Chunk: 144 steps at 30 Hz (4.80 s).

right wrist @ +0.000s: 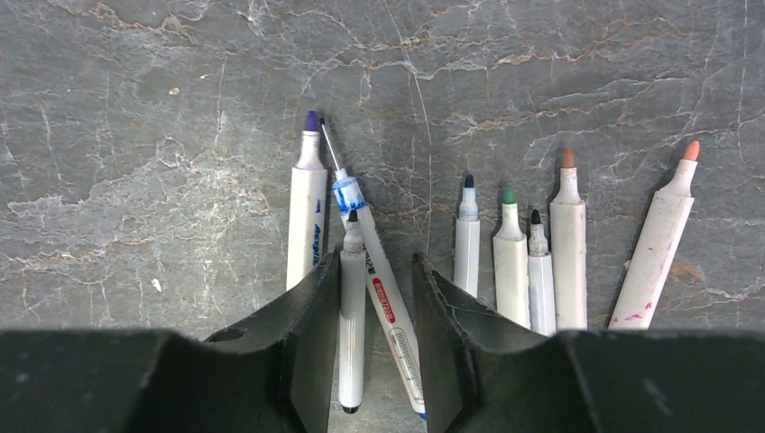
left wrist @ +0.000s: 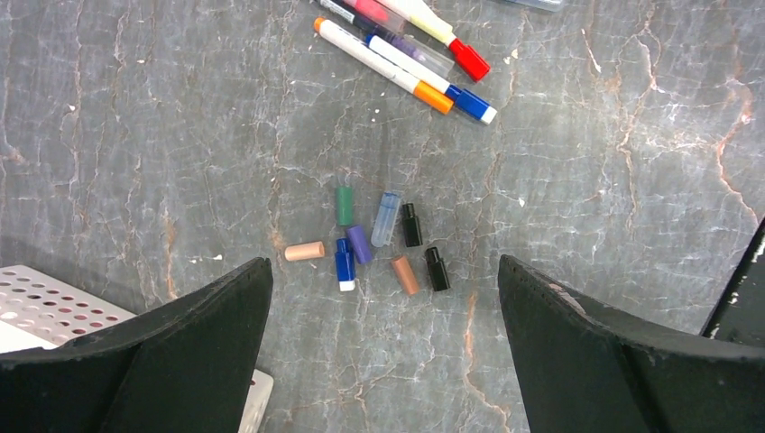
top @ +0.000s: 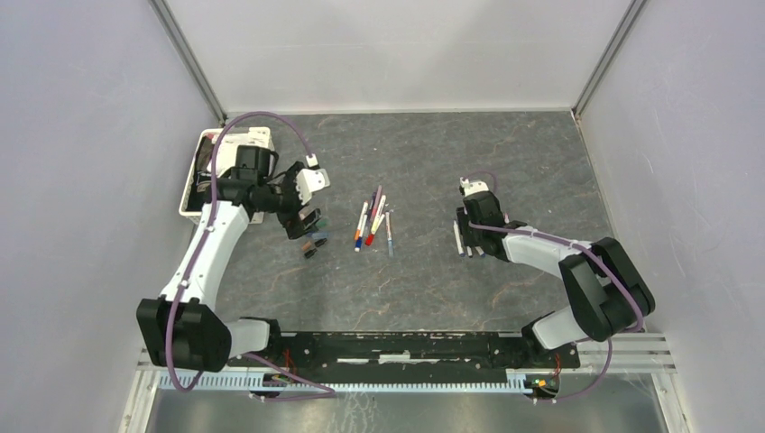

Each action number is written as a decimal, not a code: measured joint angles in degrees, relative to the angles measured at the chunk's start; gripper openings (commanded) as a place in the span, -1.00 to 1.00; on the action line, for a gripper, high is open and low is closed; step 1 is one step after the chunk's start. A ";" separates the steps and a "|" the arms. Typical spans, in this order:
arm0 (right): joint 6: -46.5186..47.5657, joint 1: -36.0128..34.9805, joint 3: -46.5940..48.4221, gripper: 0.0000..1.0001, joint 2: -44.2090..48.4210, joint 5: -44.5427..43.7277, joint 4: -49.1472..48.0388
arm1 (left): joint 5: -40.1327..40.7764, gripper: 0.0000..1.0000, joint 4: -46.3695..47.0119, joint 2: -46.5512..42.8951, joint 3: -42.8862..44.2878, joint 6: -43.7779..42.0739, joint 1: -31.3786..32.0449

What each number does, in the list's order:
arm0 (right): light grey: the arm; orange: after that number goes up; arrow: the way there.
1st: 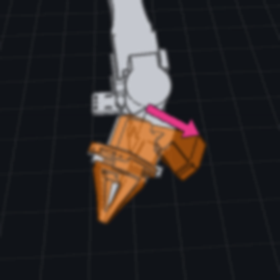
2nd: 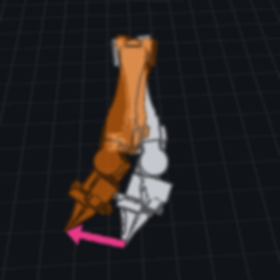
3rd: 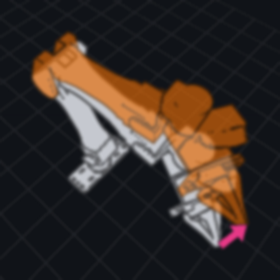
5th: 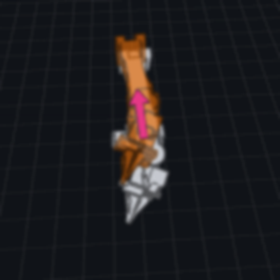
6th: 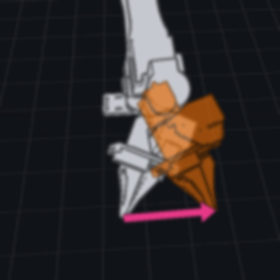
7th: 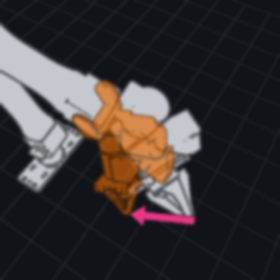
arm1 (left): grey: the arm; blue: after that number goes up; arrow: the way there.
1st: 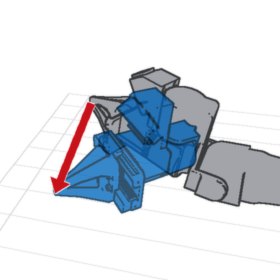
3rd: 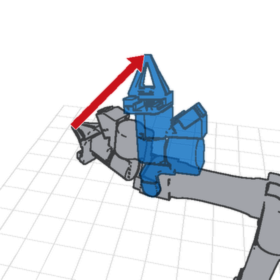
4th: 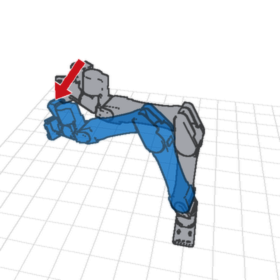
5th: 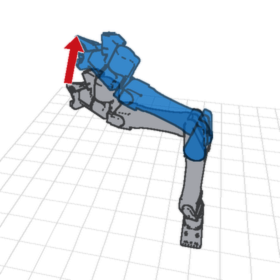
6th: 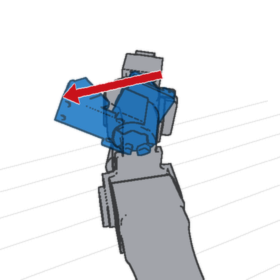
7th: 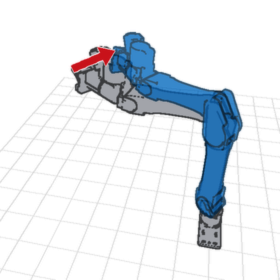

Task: Open the pen caps
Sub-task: Place the pen at the center of the board, then pick up the pen from the center of the board.

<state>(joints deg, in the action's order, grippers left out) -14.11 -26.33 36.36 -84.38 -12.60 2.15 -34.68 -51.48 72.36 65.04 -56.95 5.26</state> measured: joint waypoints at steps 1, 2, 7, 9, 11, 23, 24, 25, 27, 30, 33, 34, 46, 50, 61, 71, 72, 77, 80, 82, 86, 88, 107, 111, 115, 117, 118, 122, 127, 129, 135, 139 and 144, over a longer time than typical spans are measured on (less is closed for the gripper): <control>0.04 0.00 -0.02 -0.19 0.04 0.00 0.02 | -0.11 1.00 -0.31 -0.22 0.00 0.00 -0.04; 0.07 0.00 -0.09 -0.21 0.11 0.02 0.00 | -0.22 1.00 -0.52 -0.39 0.00 0.00 -0.04; 0.09 0.00 -0.24 -0.21 0.76 0.07 0.46 | -0.42 1.00 -1.01 -1.09 0.00 0.00 -0.07; 0.07 0.00 -0.24 -0.21 1.33 0.31 0.98 | -0.44 1.00 -1.16 -1.53 -0.07 0.00 -0.17; 0.02 0.00 -0.24 -0.21 1.84 0.68 1.44 | -0.44 1.00 -1.20 -1.81 -0.09 0.00 -0.31; -2.64 -0.20 -1.31 -0.32 4.72 5.09 1.73 | -3.37 1.00 -1.99 -2.14 -0.04 0.11 -4.15; -3.04 -0.20 -1.64 -0.32 4.76 5.49 1.57 | -3.54 1.00 -2.19 -2.12 -0.04 0.11 -4.59; -3.28 -0.37 -1.90 -0.31 4.81 6.14 1.31 | -3.82 1.00 -2.34 -2.12 -0.02 0.11 -5.20; -3.78 -1.18 -1.99 -0.32 4.83 6.32 1.01 | -4.76 1.00 -2.78 -1.99 0.24 0.11 -6.32; -4.11 -5.05 -0.87 -0.30 4.66 5.62 1.95 | -6.05 1.00 -2.84 -1.53 1.29 0.85 -8.61; -4.35 -10.12 4.33 -0.25 2.62 4.63 4.09 | -6.58 1.00 -2.86 -1.49 2.21 1.88 -10.60; -4.52 -11.54 7.04 -0.25 1.33 4.35 4.59 | -6.64 1.00 -2.86 -1.49 2.45 2.10 -11.17; -6.19 -23.54 40.63 -0.26 -21.75 2.78 8.59 | -6.93 1.00 -2.69 -1.53 5.03 5.31 -18.29; -7.37 -26.23 46.05 -0.30 -28.24 3.56 10.45 | -7.06 1.00 -2.67 -1.53 5.20 5.31 -20.61; -8.81 -27.91 45.03 -0.34 -32.63 3.98 13.00 | -7.43 1.00 -3.04 -1.53 5.20 5.27 -21.92; -9.27 -27.87 41.27 -0.34 -30.73 2.91 10.91 | -7.48 1.00 -4.90 -1.53 5.20 5.03 -22.08; -9.29 -27.87 40.79 -0.34 -30.42 2.82 10.78 | -7.45 1.00 -5.07 -1.53 5.20 5.03 -22.08; -9.81 -27.65 37.64 -0.34 -28.41 3.06 10.29 | -7.50 1.00 -5.70 -1.53 5.20 4.98 -22.08; -10.12 -27.56 36.50 -0.34 -27.52 3.30 10.40 | -7.52 1.00 -5.84 -1.53 5.20 4.81 -22.08; -10.14 -27.56 36.24 -0.34 -27.30 3.28 10.47 | -7.52 1.00 -5.88 -1.53 5.20 4.66 -22.08; -10.45 -27.36 36.26 -0.27 -27.28 3.17 10.93 | -7.61 1.00 -5.90 -1.53 5.20 4.57 -22.08; -10.75 -27.23 36.48 -0.22 -27.28 2.78 11.58 | -7.72 1.00 -5.97 -1.53 5.20 4.52 -22.08; -14.16 -26.05 42.40 -0.71 -32.24 -1.64 15.52 | -9.03 1.00 -8.33 -1.51 5.53 3.23 -22.08; -14.58 -26.01 40.76 -0.88 -31.08 -1.44 14.64 | -9.49 1.00 -9.25 -1.46 5.62 2.78 -22.08; -14.84 -26.01 38.49 -0.96 -29.16 -0.72 14.71 | -10.51 1.00 -10.99 -1.38 6.25 2.60 -22.08; -15.13 -26.01 37.16 -0.97 -27.71 0.22 14.67 | -10.88 1.00 -11.85 -1.20 7.10 2.60 -22.08; -15.30 -26.01 36.48 -0.97 -26.77 0.79 14.43 | -11.04 1.00 -12.33 -1.07 7.63 2.60 -22.08; -16.44 -26.01 33.75 -1.00 -21.35 3.93 11.54 | -12.07 1.00 -13.73 -0.76 10.23 2.64 -22.08; -18.18 -26.29 32.17 -1.00 -14.05 8.28 2.43 | -13.88 1.00 -14.43 -0.79 13.86 3.63 -22.08; -18.95 -26.69 31.78 -1.00 -11.56 9.44 -1.92 | -15.47 1.00 -13.84 -1.25 14.21 5.42 -22.16; -21.73 -29.64 31.12 -1.00 -7.17 10.71 -15.12 | -24.04 1.00 -10.58 -5.20 9.73 11.21 -22.27; -23.74 -31.04 31.06 -1.00 -6.99 10.60 -20.48 | -31.52 0.95 -19.80 -3.06 8.85 3.08 -22.25; -26.64 -32.70 30.88 -1.00 -6.99 9.70 -24.61 | -36.24 0.90 -27.43 -2.10 8.07 -3.80 -20.22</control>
<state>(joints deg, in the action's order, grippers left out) -40.75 -59.02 67.24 -91.37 -2.90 -22.46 -70.91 -78.91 70.26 73.10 -60.75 -14.96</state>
